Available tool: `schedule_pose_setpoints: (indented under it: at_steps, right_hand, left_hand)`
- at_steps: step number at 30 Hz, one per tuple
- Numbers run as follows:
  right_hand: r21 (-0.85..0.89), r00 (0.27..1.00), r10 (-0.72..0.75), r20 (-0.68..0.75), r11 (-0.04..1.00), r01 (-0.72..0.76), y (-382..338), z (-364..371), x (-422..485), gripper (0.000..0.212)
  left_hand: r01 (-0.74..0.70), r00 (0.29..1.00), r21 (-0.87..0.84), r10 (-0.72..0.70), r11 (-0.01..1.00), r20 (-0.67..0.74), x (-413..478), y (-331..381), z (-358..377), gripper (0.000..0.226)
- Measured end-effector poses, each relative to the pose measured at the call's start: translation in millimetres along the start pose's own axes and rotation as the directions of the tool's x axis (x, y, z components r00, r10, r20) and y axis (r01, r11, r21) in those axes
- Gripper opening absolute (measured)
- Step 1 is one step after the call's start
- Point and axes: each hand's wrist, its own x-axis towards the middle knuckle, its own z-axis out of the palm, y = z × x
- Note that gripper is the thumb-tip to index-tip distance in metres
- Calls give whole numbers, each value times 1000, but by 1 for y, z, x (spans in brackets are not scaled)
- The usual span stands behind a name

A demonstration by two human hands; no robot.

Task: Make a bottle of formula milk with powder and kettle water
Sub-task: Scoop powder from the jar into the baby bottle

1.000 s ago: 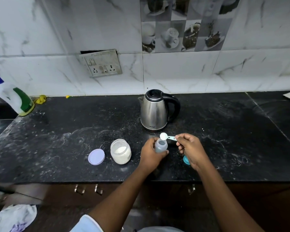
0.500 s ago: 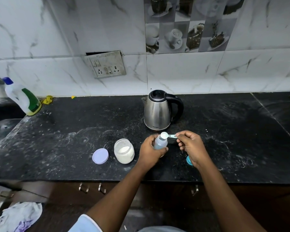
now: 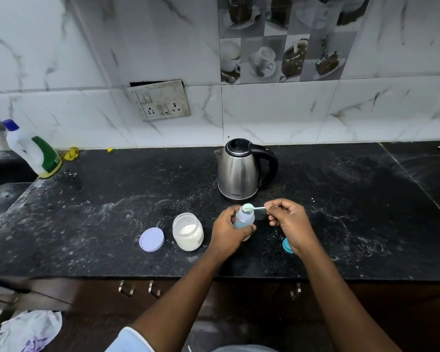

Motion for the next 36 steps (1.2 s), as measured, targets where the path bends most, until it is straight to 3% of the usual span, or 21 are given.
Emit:
schedule_pose_setpoints:
  at_steps: [24,29,36]
  right_hand:
    - [-85,999,-40,14,996,41,-7,1,-10,12]
    - [-17,1000,-28,-6,999,28,-8,1,-11,12]
    - [-5,1000,0,5,1000,0,-6,1,-10,11]
  left_hand:
    - [-2,1000,6,2,1000,5,-3,2,-3,56]
    - [-1,1000,8,1,1000,11,-4,-1,-2,67]
    - [-9,1000,4,9,1000,8,-4,0,-4,59]
